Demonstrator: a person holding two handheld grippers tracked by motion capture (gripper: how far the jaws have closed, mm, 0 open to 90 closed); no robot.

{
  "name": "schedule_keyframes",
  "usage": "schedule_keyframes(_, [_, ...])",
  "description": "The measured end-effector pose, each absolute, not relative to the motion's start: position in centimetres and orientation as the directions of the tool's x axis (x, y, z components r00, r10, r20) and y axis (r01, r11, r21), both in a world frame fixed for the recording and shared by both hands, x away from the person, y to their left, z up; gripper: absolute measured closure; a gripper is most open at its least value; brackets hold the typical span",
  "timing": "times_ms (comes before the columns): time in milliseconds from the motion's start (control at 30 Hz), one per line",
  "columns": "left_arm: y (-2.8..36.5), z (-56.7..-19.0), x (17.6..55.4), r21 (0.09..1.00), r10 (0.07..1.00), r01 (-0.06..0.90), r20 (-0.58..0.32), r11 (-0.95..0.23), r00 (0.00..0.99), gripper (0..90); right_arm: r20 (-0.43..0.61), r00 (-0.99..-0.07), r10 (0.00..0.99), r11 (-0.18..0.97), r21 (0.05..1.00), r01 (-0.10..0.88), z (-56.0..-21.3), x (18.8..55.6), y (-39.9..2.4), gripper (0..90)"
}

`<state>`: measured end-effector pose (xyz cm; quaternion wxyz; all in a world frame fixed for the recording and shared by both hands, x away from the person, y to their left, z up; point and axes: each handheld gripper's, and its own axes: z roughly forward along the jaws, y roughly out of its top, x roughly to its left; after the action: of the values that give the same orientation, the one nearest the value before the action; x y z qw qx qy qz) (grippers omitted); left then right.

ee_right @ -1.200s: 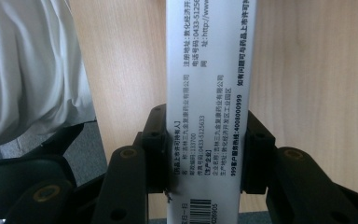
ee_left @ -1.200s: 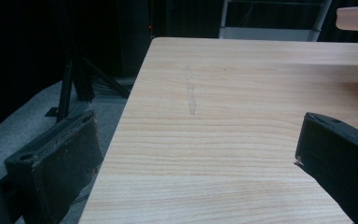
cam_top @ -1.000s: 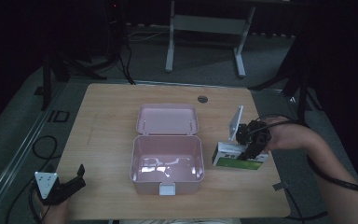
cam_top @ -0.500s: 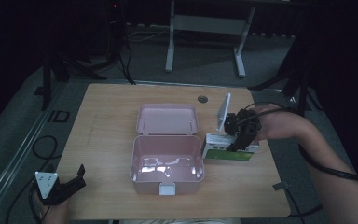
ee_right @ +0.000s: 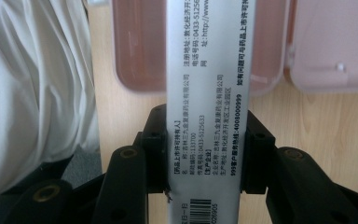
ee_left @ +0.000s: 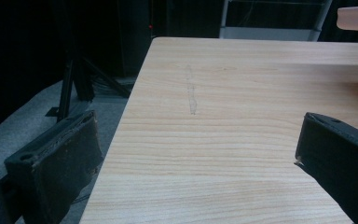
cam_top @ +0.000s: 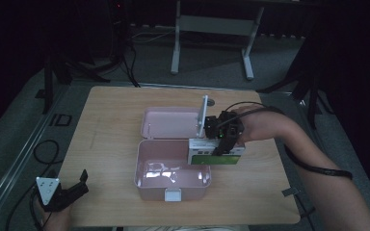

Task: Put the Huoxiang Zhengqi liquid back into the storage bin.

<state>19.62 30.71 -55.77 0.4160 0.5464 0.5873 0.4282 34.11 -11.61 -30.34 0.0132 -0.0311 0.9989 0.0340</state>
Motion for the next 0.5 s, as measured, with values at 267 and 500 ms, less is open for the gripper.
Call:
schedule_keyframes(267, [30.7,-55.7,19.6,0.959,0.998,0.283,-0.015,0.030,-0.053,0.2,-0.041,-0.994,-0.099,0.993,0.054,-0.102,-31.1,33.6,-8.4,61.7])
schedule_keyframes(500, [30.7,-55.7,19.6,0.959,0.999,0.283,-0.012,0.026,-0.051,0.2,-0.038,-0.994,-0.106,0.992,0.066,-0.108,-31.3,33.1,-5.7,61.7])
